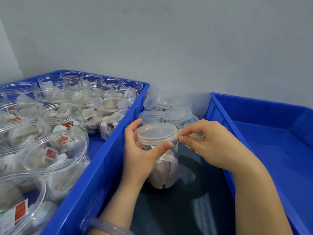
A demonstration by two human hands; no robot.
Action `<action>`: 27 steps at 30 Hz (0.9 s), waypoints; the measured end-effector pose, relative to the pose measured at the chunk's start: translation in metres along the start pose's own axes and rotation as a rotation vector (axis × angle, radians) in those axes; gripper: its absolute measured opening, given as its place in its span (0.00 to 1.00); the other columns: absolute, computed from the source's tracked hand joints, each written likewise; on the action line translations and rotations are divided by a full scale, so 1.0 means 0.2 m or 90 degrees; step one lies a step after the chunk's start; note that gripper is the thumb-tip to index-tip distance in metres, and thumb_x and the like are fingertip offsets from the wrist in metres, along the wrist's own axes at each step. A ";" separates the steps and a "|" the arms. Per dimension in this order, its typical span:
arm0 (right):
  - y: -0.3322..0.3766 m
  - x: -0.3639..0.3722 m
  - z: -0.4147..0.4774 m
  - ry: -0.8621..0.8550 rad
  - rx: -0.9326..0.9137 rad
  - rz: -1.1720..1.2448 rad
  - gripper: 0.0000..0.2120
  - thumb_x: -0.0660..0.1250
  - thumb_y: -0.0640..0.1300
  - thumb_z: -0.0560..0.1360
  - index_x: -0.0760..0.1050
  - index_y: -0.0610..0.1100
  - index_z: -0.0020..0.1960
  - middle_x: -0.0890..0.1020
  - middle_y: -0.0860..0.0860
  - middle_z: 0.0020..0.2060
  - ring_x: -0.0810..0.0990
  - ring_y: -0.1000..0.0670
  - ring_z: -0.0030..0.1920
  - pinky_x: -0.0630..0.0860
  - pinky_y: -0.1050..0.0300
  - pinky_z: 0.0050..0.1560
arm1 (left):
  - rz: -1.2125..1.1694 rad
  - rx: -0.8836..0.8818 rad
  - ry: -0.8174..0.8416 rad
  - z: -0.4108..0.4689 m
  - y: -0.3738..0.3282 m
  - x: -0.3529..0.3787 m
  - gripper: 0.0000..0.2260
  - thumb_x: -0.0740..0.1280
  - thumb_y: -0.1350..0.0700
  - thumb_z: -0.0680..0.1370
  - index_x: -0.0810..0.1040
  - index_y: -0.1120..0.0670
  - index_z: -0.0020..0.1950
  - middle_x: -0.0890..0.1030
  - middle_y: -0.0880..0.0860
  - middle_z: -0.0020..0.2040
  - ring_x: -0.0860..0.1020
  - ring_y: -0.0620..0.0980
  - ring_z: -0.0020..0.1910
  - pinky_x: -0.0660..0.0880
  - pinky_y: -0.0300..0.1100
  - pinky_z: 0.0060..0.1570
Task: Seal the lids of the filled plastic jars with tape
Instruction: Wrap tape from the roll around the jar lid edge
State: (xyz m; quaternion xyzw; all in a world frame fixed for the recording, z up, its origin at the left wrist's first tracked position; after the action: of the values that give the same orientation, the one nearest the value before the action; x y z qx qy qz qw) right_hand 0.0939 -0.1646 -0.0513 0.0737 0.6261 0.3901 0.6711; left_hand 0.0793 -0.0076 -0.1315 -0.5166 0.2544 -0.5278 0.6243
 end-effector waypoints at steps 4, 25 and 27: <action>0.00 -0.01 0.00 0.018 -0.009 -0.019 0.12 0.69 0.51 0.74 0.75 0.64 0.34 0.75 0.72 0.33 0.70 0.75 0.44 0.66 0.81 0.42 | -0.003 0.009 -0.001 -0.01 0.01 0.02 0.35 0.77 0.49 0.53 0.69 0.44 0.57 0.77 0.42 0.55 0.78 0.35 0.55 0.75 0.35 0.54; 0.01 -0.02 -0.03 0.047 0.037 -0.010 0.09 0.70 0.60 0.68 0.80 0.57 0.33 0.80 0.54 0.37 0.74 0.63 0.45 0.72 0.68 0.41 | 0.032 0.024 0.049 -0.02 0.00 0.02 0.42 0.74 0.44 0.54 0.65 0.49 0.66 0.74 0.39 0.58 0.74 0.28 0.55 0.71 0.25 0.51; 0.01 -0.02 -0.04 0.054 0.054 -0.005 0.06 0.70 0.57 0.71 0.80 0.58 0.36 0.79 0.58 0.38 0.75 0.66 0.44 0.72 0.69 0.35 | 0.023 0.018 0.046 -0.01 0.00 0.01 0.41 0.74 0.45 0.54 0.66 0.49 0.66 0.75 0.41 0.59 0.75 0.32 0.57 0.72 0.27 0.53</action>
State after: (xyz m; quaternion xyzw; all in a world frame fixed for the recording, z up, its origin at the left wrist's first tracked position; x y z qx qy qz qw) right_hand 0.0865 -0.1689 -0.0487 0.0830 0.6702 0.3636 0.6416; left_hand 0.0782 -0.0113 -0.1322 -0.4840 0.2786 -0.5383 0.6312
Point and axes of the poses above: each hand's wrist, its own z-axis towards the middle knuckle, its own x-axis out of the palm, y = z × x, the point moved 2 cm from there along z, towards the middle knuckle
